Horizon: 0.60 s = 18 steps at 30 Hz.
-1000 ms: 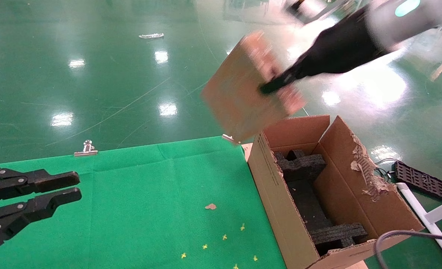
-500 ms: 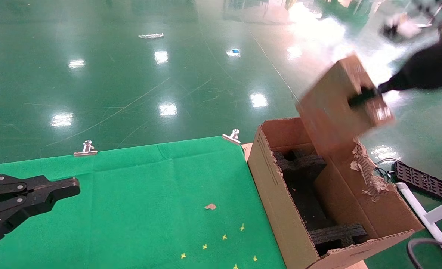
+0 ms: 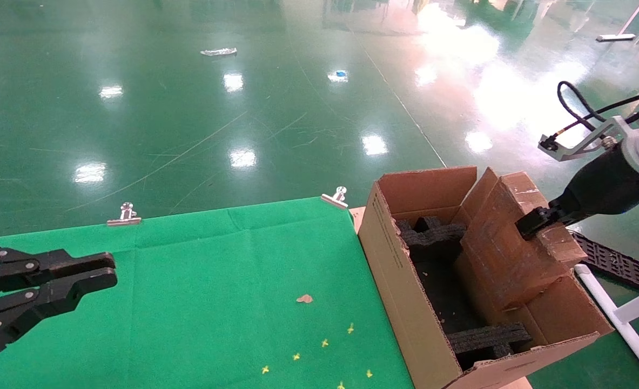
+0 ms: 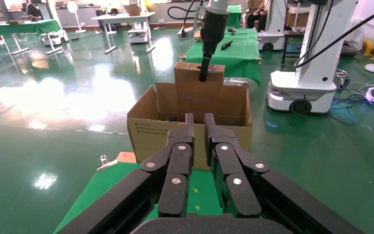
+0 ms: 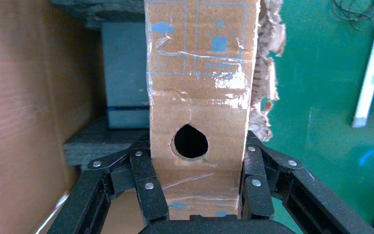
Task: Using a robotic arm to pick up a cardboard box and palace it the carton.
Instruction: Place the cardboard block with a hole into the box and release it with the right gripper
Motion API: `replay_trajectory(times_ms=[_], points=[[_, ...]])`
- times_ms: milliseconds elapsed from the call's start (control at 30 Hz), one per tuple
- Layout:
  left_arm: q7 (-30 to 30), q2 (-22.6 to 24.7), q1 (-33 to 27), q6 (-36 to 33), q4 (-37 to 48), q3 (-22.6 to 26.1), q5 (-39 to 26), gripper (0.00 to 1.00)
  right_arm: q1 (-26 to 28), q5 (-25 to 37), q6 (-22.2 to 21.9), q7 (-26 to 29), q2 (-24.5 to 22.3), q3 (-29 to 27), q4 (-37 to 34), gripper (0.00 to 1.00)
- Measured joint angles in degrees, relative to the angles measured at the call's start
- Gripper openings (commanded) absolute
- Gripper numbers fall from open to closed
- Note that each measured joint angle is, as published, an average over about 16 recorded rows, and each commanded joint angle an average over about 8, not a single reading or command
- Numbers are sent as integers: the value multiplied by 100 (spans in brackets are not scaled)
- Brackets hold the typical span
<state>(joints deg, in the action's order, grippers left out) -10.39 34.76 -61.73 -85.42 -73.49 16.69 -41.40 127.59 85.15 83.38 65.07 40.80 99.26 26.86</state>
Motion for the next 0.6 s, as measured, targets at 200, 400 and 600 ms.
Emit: replay_trajectory(times_ms=[200, 400, 600], points=[[1, -1, 0, 1, 0, 2, 1, 100, -364, 73, -134, 1, 219, 92, -363, 0], [2, -2, -1, 2, 0, 4, 3, 100, -819, 66, -314, -5, 452, 138, -745, 0], [3, -3, -1, 3, 0, 6, 4, 100, -1345, 1, -601, -29, 691, 135, -1143, 0]])
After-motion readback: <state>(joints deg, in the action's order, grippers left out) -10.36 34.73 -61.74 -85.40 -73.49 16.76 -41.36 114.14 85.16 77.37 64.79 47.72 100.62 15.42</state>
